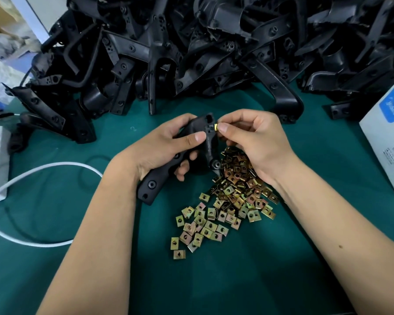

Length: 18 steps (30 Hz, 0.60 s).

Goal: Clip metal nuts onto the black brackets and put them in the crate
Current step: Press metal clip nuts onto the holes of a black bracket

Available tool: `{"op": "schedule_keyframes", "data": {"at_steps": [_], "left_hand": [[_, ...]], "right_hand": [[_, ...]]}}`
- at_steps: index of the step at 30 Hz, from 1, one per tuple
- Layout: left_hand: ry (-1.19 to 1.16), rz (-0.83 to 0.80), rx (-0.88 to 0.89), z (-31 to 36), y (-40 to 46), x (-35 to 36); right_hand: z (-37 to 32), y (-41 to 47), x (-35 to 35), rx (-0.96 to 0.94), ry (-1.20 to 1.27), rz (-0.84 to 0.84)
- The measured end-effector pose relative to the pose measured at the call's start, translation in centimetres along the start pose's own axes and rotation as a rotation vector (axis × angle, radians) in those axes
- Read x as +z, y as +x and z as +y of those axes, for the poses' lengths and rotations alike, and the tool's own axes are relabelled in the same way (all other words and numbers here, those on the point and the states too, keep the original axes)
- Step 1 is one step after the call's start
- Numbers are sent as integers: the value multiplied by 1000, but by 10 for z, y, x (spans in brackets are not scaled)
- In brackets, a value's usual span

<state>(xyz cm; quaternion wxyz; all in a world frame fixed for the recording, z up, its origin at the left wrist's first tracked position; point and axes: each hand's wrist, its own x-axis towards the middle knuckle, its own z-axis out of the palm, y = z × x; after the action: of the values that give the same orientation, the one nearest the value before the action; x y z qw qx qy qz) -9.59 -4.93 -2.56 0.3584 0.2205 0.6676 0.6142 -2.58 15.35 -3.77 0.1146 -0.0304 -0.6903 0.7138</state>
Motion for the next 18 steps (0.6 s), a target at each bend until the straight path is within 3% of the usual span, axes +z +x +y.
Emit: {"op": "schedule_keyframes", "data": {"at_steps": [18], "left_hand": [[19,-4,3,0,1,6]], "right_hand": [[-10,0,-8,103,13,-103]]}}
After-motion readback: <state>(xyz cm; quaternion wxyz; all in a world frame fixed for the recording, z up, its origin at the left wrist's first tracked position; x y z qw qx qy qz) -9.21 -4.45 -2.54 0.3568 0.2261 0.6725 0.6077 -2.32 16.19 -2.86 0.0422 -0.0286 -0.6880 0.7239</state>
